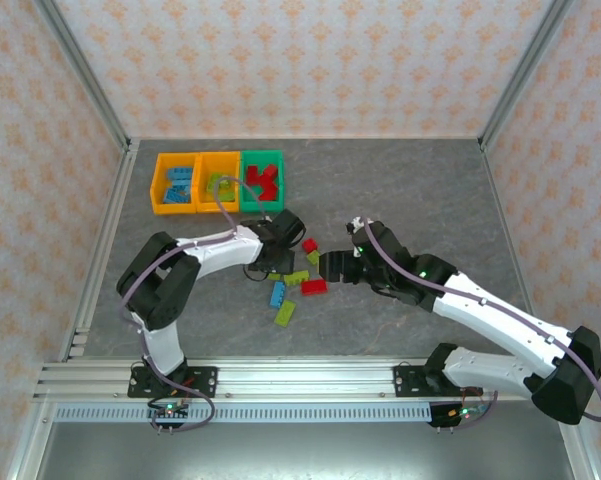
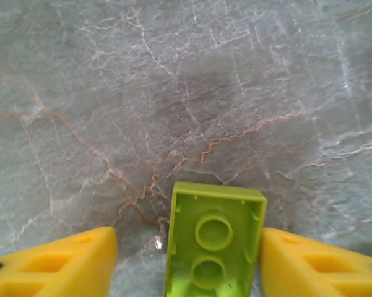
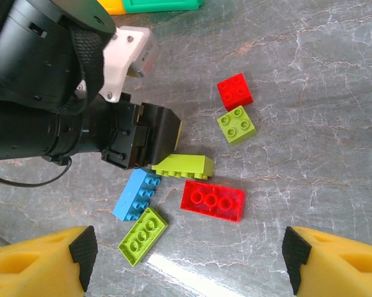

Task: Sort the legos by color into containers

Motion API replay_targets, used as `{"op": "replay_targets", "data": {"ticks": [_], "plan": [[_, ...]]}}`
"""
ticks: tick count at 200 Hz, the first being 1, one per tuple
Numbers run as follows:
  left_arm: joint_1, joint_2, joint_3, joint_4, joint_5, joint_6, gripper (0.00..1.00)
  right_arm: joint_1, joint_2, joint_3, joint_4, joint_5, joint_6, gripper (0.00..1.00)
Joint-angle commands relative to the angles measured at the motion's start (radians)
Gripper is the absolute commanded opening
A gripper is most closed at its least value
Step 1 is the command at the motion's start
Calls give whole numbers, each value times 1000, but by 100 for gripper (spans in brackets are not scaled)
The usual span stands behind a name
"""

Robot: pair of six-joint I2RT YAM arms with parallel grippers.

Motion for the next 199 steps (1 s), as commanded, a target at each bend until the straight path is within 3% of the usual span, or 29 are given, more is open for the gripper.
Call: {"op": "replay_targets", "data": {"ticks": [1,40,59,94,115,139,171,199], "plan": [[4,8,-1,16,-24,1,53,3,-11,17,-18,28,12,80],[7,20,-39,41,-2,-2,48,3,-10,26,-14,19,21,80],[9,13,-50,40,-6,-4,36,3,-10,29,-8,5,30,80],[35,-177,-81,22,-56,-1,34,11,-10,29,24,-77,38,81],[124,-277,-50,0,-78,25,35,20,-10,26,41,-81,46,81],[281,-276,50,2,-73,81,35,23,-5,16,63,-72,57,81],[464,-106,272,2,-47,82,34,26,-2,23,59,-68,62,81],[539,102,567,-102,-26,100,35,28,-12,43,20,-48,54,81]]}}
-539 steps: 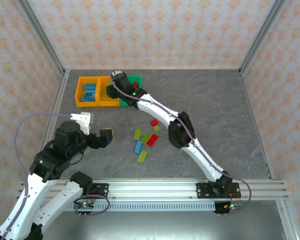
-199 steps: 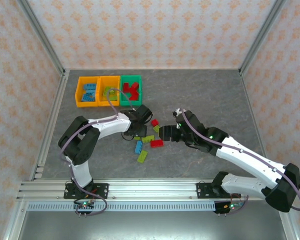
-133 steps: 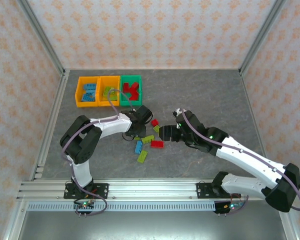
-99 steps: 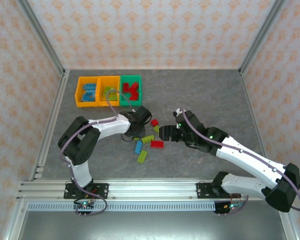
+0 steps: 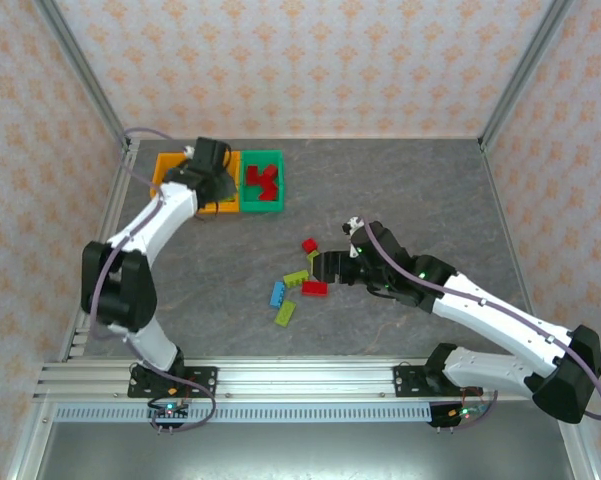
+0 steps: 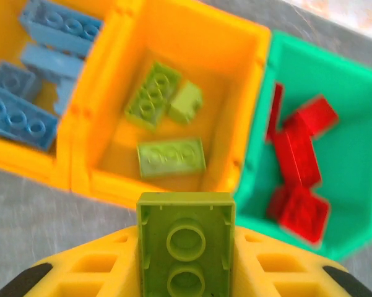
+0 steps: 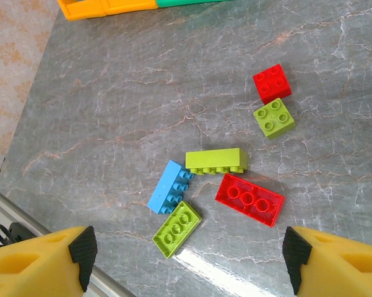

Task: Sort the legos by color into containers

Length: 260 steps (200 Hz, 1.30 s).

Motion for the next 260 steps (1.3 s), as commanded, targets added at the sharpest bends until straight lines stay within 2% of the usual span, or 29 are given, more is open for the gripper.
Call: {"op": "replay_targets", "data": {"ticks": [1,26,41,61,80,108,131,151,180,193,213,234,260], "plan": [[42,157,198,-111,3,37,35,8,-14,42,-21,24,1,81],[79,268,379,-189,42,43,46,10,-27,44,-34,32,5,81],[86,290,439,-225,61,50,57,10,-31,44,-37,35,6,81],[86,253,439,-239,74,56,59,9,-30,40,-33,41,8,81],[85,133,341,-197,115,34,58,10,-23,33,-28,68,21,81],[51,-172,96,-121,179,1,57,10,26,37,-46,120,28,81],[-43,-414,-73,-129,163,27,56,16,84,37,-33,121,15,81],[-162,-565,-151,-218,139,84,56,17,157,50,-33,151,-11,81],[-335,-708,-196,-374,150,194,56,16,317,120,-35,218,-99,84],[-381,-762,-231,-410,207,246,56,7,400,160,-16,242,-142,86],[-393,-866,-340,-394,309,285,58,-20,556,224,17,286,-205,88],[-393,-936,-410,-394,307,310,60,-42,715,334,-5,300,-273,88],[-394,-975,-463,-368,304,321,66,-62,836,425,-1,321,-308,84]]}}
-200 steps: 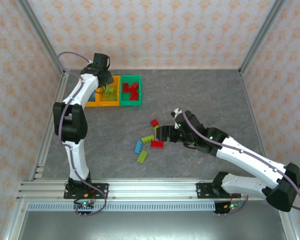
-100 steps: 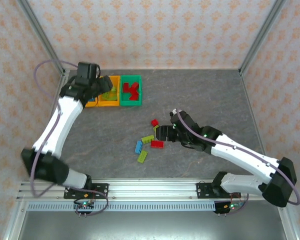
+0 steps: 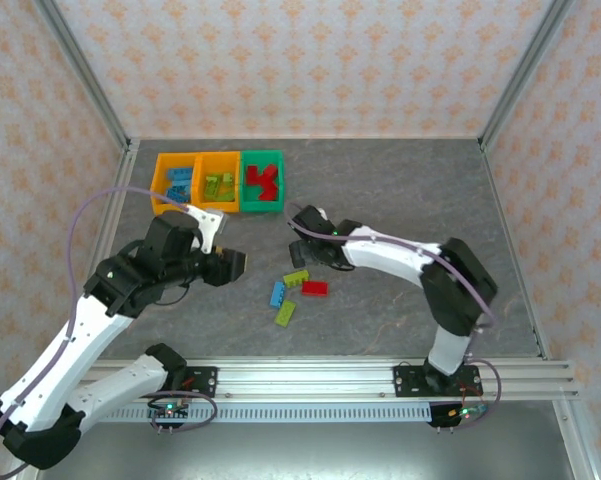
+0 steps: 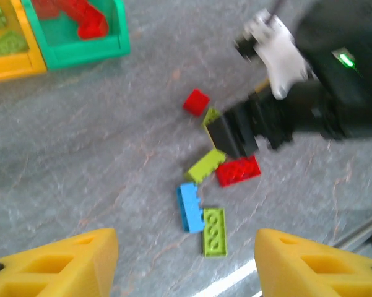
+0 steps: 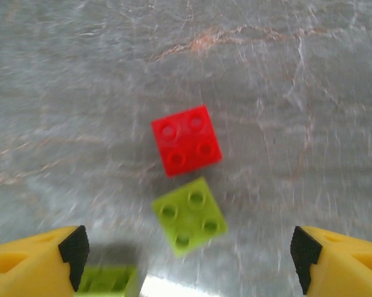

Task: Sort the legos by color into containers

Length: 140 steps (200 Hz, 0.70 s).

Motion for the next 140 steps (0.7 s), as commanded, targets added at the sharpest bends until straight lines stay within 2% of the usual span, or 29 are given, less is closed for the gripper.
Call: {"op": "replay_targets", "data": {"ticks": [1,34,56,84,109,140], "plan": [[-3,-35,-38,3,18,53,67,-18,76,76,-4,57,-81,84],[-3,-59,-99,44,-8,41,81,-65,172,128,17,-97,-88,63],[-2,-70,-113,37,-30,41,86,-74,193,137,28,-125,-95,49],[-3,-87,-124,40,-32,38,92,-75,185,135,29,-138,-103,38],[0,-95,-122,34,-62,34,95,-75,117,121,29,-144,-88,30],[0,-114,-125,33,-99,29,98,-74,-8,93,113,-172,-57,30]]}}
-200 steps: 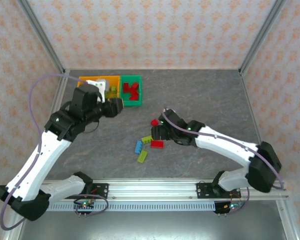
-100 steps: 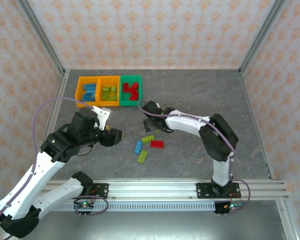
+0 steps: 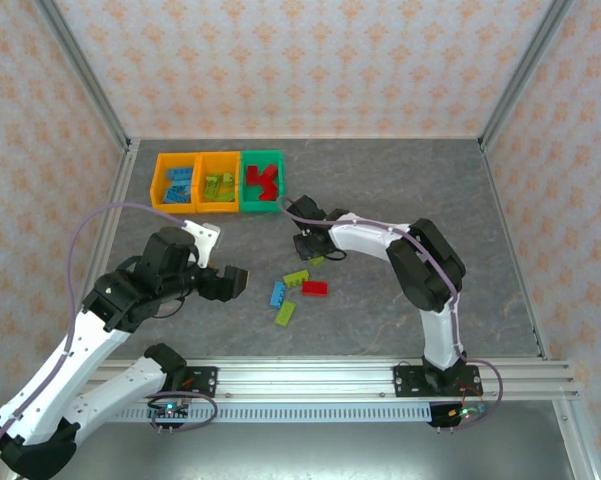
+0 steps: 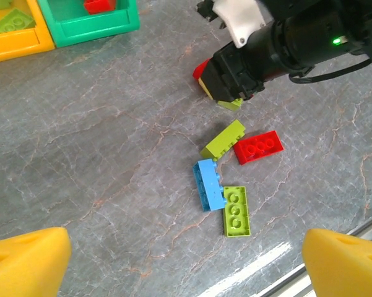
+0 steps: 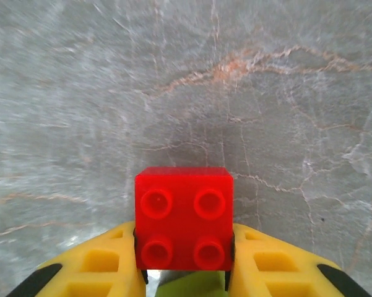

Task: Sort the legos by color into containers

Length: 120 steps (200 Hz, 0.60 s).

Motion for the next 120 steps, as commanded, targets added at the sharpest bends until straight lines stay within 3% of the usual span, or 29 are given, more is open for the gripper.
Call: {"op": "replay_targets", "data": {"ticks": [1,26,48,73,99,120], "plan": [[0,-24,-11,17,-59,-3,98,4,-142,-2,80,-23,27,30],[2,-49,-18,15,-114,-8,100,6,-135,65,151,-28,44,30],[6,-62,-28,18,-134,-21,100,2,-34,203,164,-3,54,30],[7,-56,-31,10,-171,-26,100,-1,119,424,140,31,36,30],[12,-41,-26,3,-187,-24,100,-9,318,740,3,27,19,31],[12,-35,-30,4,-191,-24,100,-10,446,969,-116,-38,18,38]]}}
